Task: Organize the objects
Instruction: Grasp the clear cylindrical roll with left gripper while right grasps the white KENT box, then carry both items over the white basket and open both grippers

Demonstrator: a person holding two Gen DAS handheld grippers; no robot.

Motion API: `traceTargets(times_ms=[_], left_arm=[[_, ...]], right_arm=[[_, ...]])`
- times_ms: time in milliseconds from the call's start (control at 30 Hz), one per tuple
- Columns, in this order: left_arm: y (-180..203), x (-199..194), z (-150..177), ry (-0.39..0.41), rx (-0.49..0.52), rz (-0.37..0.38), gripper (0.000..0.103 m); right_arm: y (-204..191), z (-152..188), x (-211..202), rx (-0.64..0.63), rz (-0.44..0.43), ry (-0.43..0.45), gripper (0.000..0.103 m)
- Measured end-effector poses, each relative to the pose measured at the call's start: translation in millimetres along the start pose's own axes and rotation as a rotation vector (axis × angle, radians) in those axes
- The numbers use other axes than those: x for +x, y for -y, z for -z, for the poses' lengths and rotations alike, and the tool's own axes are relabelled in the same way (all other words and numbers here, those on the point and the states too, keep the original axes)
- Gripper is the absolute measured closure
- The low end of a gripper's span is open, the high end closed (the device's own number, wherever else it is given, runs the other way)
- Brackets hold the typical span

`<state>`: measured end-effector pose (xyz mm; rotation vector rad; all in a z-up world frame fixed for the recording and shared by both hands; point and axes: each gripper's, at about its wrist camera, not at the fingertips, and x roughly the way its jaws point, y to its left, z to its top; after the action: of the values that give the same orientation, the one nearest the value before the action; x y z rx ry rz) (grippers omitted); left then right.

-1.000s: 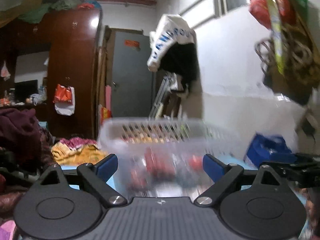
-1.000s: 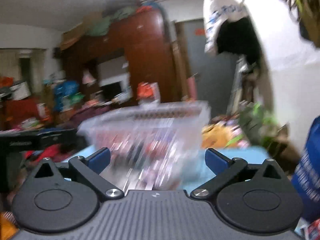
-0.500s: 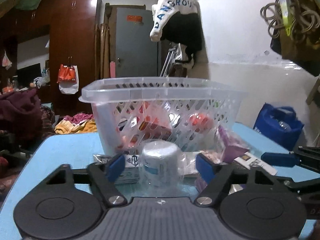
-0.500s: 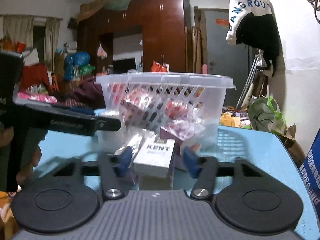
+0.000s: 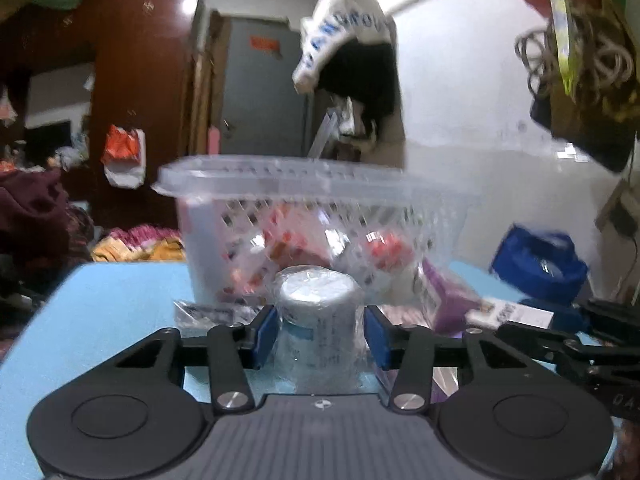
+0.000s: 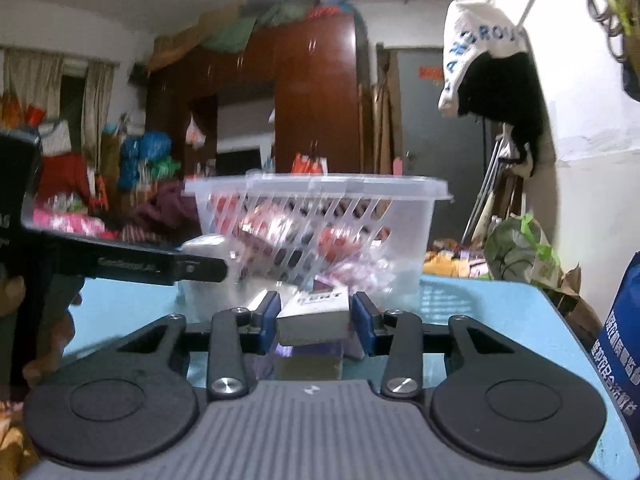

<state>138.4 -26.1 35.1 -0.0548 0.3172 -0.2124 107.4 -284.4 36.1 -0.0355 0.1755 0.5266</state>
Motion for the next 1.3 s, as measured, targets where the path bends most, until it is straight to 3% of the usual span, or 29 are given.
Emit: traceTargets(times_ms=[967, 1300], left_arm=[[1, -7, 1, 0.046, 0.004, 0.024, 0.052], [3, -16, 3, 0.102, 0.017, 0.016, 0.052]], right_arm=[[7, 7, -4, 0.068, -0.021, 0.103, 0.061], [4, 9, -9, 0.057, -0.006, 0.139, 0.061]])
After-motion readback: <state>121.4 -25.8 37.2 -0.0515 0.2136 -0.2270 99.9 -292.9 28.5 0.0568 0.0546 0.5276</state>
